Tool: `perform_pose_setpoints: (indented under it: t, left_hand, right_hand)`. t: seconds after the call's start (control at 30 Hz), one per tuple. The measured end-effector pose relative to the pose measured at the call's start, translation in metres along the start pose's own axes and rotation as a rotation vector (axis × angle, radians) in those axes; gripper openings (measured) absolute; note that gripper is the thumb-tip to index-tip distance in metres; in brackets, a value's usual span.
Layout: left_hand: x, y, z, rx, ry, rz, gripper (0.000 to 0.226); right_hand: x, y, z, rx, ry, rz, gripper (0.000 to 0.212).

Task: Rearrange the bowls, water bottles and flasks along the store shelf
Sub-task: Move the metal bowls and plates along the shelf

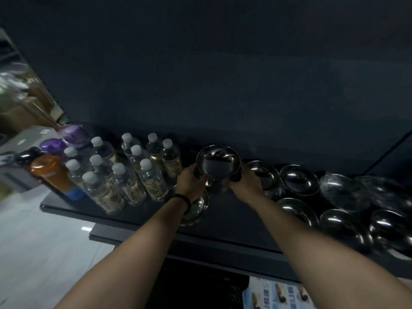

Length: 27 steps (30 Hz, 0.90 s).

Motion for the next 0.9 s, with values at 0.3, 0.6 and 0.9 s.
perform_pose_setpoints:
  t: [0.3, 0.6, 0.9]
  left_hand:
    - [0.048, -0.035, -0.022, 0.028, 0.125, 0.007, 0.030]
    - [0.099, -0.062, -0.146, -0.030, -0.076, 0.004, 0.036]
    - [0.071, -0.018, -0.183, 0.066, -0.161, -0.111, 0.045]
  right_hand:
    - [0.044, 0.008, 0.009, -0.159, -0.023, 0.063, 0.064]
    - [0.120, 0.106, 0.058, -0.209, 0.168, -0.177, 0.094]
    - [0.093, 0.125, 0.052, -0.118, 0.124, -0.205, 0.093]
Point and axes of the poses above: each hand's wrist, its own x-axis away from the middle knuckle, its own y-axis out of the palm, z = x × y, the point moved 7 cm from there along -x, towards the middle knuckle, and after that the axes turned 11 degrees about -x, right-handed, at the moved point
